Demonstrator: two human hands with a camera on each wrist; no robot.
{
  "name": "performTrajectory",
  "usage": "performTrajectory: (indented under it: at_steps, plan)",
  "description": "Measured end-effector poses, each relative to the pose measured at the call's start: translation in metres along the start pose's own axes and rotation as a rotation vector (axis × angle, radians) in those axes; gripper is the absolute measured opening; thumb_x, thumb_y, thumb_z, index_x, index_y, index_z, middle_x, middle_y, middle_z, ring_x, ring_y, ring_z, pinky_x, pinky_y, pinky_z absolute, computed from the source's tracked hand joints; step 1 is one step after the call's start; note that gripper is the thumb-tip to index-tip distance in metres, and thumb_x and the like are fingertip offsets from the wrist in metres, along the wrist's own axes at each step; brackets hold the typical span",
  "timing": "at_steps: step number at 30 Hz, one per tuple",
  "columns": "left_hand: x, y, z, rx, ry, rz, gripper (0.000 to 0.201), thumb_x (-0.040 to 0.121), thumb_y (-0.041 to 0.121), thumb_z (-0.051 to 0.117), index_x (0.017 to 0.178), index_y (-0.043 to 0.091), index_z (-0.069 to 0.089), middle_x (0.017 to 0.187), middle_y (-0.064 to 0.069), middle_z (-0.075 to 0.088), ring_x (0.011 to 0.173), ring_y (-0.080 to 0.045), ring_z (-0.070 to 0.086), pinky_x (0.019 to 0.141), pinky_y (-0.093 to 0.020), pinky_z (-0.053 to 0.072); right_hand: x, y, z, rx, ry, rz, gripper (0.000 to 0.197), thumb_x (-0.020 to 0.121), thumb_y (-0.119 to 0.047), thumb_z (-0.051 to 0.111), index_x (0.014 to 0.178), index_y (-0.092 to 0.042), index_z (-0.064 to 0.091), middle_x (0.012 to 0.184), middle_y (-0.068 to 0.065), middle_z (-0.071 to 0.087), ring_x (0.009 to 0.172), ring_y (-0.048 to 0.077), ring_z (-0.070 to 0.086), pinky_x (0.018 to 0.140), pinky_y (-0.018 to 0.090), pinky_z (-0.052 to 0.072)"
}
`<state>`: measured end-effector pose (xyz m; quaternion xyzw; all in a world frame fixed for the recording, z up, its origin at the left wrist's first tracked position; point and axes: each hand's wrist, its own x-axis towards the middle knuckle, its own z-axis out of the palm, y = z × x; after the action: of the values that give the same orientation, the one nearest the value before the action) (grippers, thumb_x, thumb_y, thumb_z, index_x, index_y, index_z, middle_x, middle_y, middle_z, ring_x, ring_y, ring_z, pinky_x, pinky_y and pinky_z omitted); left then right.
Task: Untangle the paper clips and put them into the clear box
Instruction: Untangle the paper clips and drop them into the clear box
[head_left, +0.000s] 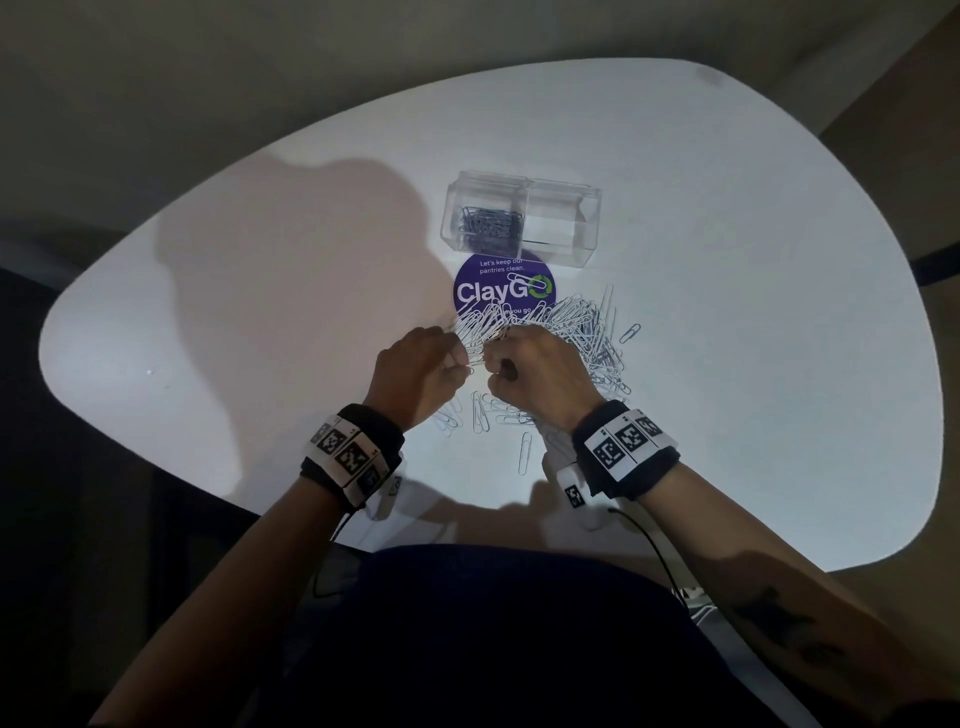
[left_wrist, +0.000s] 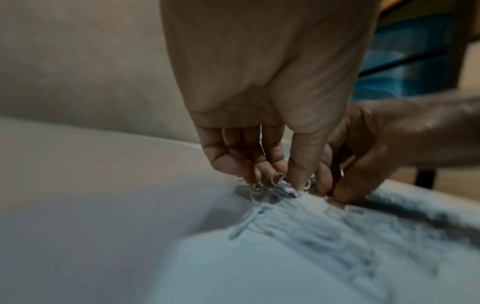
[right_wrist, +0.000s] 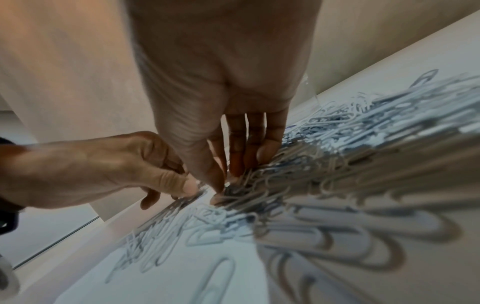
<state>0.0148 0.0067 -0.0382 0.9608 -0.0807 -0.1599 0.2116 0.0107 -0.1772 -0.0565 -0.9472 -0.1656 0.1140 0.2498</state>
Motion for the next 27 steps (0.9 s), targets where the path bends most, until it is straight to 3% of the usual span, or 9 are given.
performTrajectory:
  at_steps: [3,6,9,14,19,22,27]
  plan:
    - [0.002,-0.003,-0.005,-0.055,0.042,-0.060,0.008,0.081,0.030,0.067,0.084,0.027,0.060,0.084,0.012,0.060,0.084,-0.012,0.054,0.067,-0.026,0.031,0.000,-0.001,0.004,-0.001,0.039,-0.004,0.005,0.075,-0.016,0.068,0.074,-0.019,0.065,0.075,-0.008,0.051,0.079,0.018,0.054,0.055,0.028,0.045]
    - [0.000,-0.006,-0.008,-0.017,0.083,-0.052,0.018,0.078,0.021,0.068,0.095,0.024,0.061,0.091,0.009,0.063,0.082,-0.015,0.058,0.066,-0.026,0.034,0.004,-0.006,0.009,0.016,0.049,-0.069,0.005,0.080,-0.017,0.070,0.082,-0.021,0.072,0.083,-0.004,0.061,0.087,0.020,0.058,0.058,0.033,0.051]
    - [0.000,-0.007,-0.007,-0.014,0.084,-0.046,0.022,0.076,0.016,0.067,0.096,0.022,0.060,0.091,0.006,0.062,0.081,-0.020,0.059,0.065,-0.030,0.041,0.009,-0.010,0.014,-0.001,0.022,-0.113,0.010,0.082,-0.022,0.071,0.091,-0.023,0.075,0.093,-0.004,0.065,0.096,0.021,0.061,0.061,0.034,0.052]
    - [0.000,-0.007,-0.004,-0.004,0.084,-0.073,0.020,0.077,0.018,0.066,0.096,0.022,0.060,0.092,0.006,0.061,0.081,-0.021,0.059,0.065,-0.030,0.040,0.015,-0.013,0.013,-0.044,-0.022,-0.109,0.009,0.081,-0.020,0.070,0.074,-0.021,0.066,0.089,-0.006,0.062,0.092,0.018,0.059,0.060,0.037,0.053]
    - [-0.001,-0.008,-0.003,-0.013,0.075,-0.049,0.023,0.076,0.018,0.066,0.098,0.022,0.060,0.094,0.006,0.060,0.084,-0.019,0.058,0.066,-0.028,0.037,0.015,-0.010,0.004,-0.036,-0.097,-0.087,0.015,0.079,-0.011,0.068,0.070,-0.017,0.058,0.085,-0.003,0.058,0.086,0.017,0.055,0.062,0.041,0.053]
    - [-0.001,-0.007,-0.004,-0.016,0.090,-0.022,0.023,0.076,0.017,0.066,0.097,0.022,0.060,0.093,0.006,0.059,0.084,-0.018,0.057,0.066,-0.030,0.041,0.013,-0.011,0.001,-0.050,-0.147,-0.093,0.015,0.079,-0.014,0.068,0.072,-0.017,0.056,0.089,-0.001,0.057,0.087,0.019,0.055,0.064,0.040,0.052]
    - [-0.002,-0.004,-0.006,-0.024,0.132,0.014,0.021,0.078,0.016,0.065,0.098,0.020,0.059,0.093,0.005,0.058,0.087,-0.017,0.056,0.067,-0.033,0.046,0.010,-0.014,0.003,-0.081,-0.090,-0.068,0.020,0.078,-0.009,0.066,0.072,-0.016,0.048,0.084,0.002,0.056,0.078,0.023,0.056,0.060,0.037,0.051]
